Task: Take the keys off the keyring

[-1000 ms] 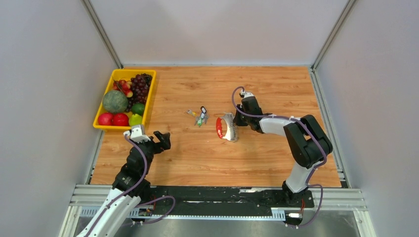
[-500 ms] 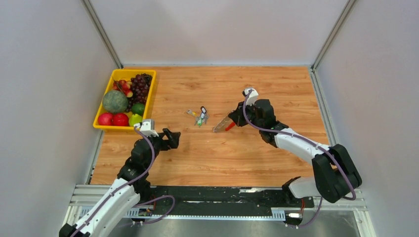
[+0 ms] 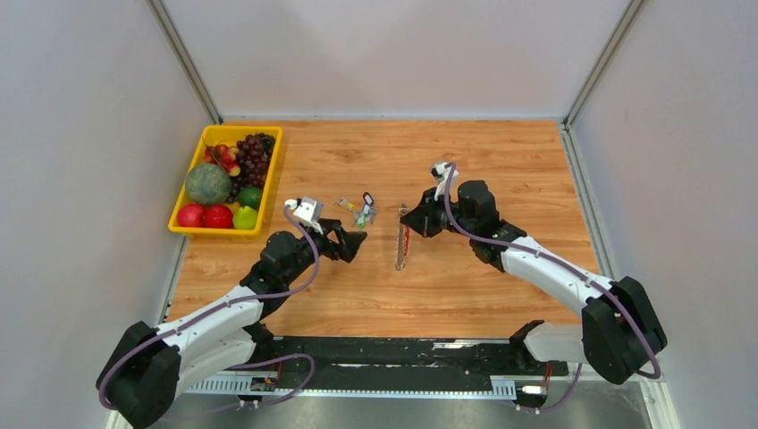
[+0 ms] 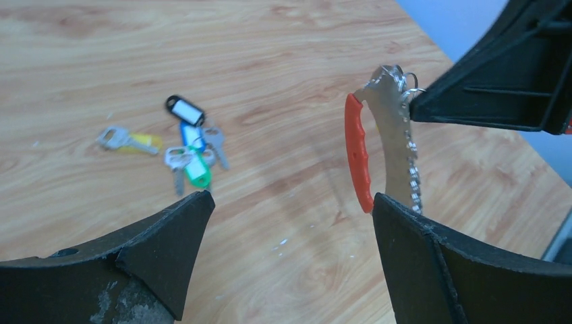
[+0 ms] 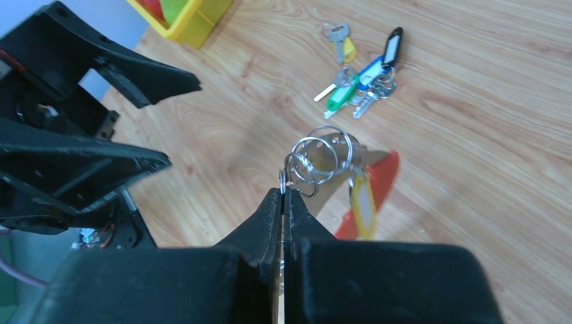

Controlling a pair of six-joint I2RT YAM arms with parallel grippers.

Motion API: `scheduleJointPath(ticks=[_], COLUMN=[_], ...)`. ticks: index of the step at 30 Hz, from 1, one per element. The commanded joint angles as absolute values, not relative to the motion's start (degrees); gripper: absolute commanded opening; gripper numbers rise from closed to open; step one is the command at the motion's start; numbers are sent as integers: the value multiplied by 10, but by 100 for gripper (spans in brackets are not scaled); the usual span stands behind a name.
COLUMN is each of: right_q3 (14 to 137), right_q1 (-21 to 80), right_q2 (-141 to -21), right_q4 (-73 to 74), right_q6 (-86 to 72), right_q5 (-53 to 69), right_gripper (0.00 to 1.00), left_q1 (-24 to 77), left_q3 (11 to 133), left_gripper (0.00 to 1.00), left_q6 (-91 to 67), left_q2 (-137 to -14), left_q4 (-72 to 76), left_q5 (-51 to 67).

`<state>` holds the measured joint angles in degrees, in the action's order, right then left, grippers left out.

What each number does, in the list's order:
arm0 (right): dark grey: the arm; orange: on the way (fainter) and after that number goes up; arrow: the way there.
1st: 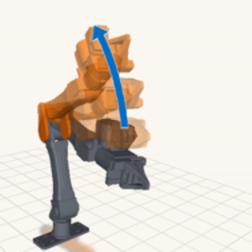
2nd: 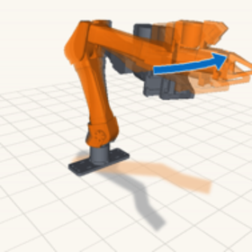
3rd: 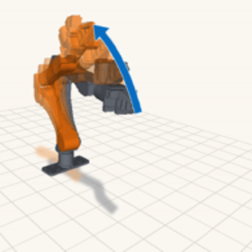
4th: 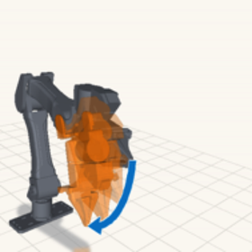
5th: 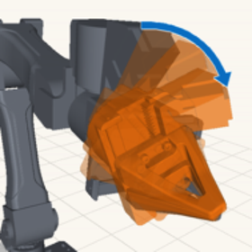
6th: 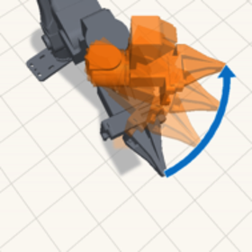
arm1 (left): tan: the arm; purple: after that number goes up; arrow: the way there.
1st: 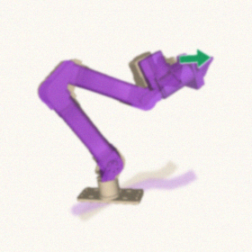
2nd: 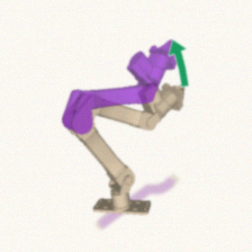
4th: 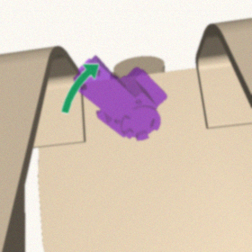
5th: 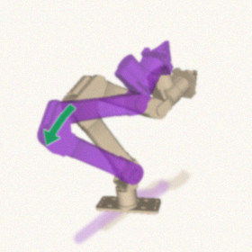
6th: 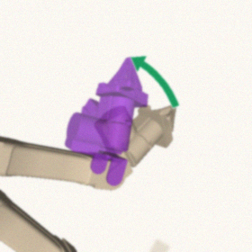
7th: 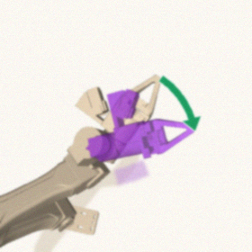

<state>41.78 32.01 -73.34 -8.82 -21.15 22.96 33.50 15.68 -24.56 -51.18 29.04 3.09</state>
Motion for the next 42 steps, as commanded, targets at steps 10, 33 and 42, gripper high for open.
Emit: scheduleJointPath(ticks=[10, 33, 42], right_q3=[489, 520, 483], right_q1=[416, 498, 498], right_q2=[-699, -681, -586], right_q4=[-43, -18, 20], right_q6=[-283, -313, -265], right_q5=[125, 65, -20], right_gripper=[0, 4, 78], left_q1=[390, 417, 417], left_q3=[179, 195, 190], left_gripper=[98, 7, 0], left_q6=[-203, -143, -146], left_q2=[-596, -611, -589], left_q4=[502, 443, 435], left_q5=[149, 83, 100])
